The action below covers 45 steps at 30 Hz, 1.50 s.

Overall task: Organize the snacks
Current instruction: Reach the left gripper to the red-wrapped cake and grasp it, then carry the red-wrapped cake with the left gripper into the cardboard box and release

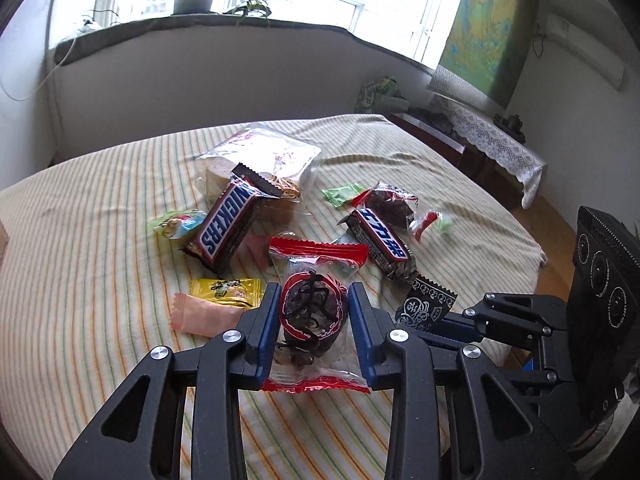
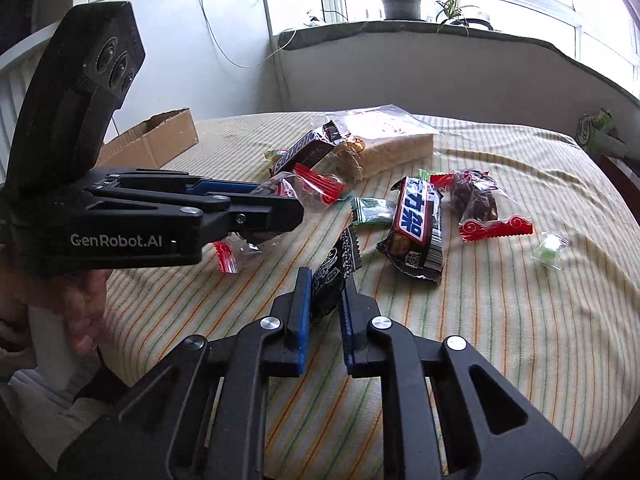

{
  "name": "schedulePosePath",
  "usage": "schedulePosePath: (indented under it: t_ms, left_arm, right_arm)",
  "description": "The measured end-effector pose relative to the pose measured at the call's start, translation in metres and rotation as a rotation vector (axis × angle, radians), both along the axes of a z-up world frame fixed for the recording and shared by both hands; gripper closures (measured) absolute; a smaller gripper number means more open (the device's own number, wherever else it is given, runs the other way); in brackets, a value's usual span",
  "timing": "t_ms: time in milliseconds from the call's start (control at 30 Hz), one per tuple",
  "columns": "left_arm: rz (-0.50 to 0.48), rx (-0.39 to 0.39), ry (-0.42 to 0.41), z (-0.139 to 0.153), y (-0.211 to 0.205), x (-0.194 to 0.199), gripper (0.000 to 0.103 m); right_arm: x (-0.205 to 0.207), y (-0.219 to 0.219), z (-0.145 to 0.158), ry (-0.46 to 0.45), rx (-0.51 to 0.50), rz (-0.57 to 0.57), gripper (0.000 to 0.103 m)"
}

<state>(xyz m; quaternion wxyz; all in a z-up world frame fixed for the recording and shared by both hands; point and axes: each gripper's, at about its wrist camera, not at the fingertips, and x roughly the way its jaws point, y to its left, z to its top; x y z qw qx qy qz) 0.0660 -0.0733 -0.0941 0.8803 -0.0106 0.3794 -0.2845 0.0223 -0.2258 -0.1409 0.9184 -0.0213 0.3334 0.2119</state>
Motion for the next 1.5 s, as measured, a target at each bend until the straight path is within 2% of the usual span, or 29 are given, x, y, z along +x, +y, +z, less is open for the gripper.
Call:
schedulePosePath:
  t_ms: [467, 767, 967, 1233, 1500]
  left_arm:
    - [0.177, -0.081, -0.077, 0.025, 0.053, -0.034, 0.071]
    - [0.242, -0.096, -0.199, 0.070, 0.093, -0.054, 0.071]
    - [0.299, -0.132, -0.241, 0.078, 0.126, -0.070, 0.071]
    - [0.422, -0.178, -0.257, 0.074, 0.186, -0.091, 0.071]
    - [0.598, -0.189, -0.268, 0.069, 0.265, -0.111, 0.071]
  right_arm:
    - [0.004, -0.018, 0.010, -0.009, 0.097, -0.074, 0.092]
    - [-0.001, -0.012, 0.061, -0.112, 0.102, -0.103, 0.092]
    - [-0.010, -0.001, 0.087, -0.149, 0.083, -0.104, 0.092]
    - [-0.011, 0.052, 0.104, -0.160, 0.038, -0.019, 0.092]
    - [0.000, 0.156, 0.110, -0.158, 0.017, 0.170, 0.092]
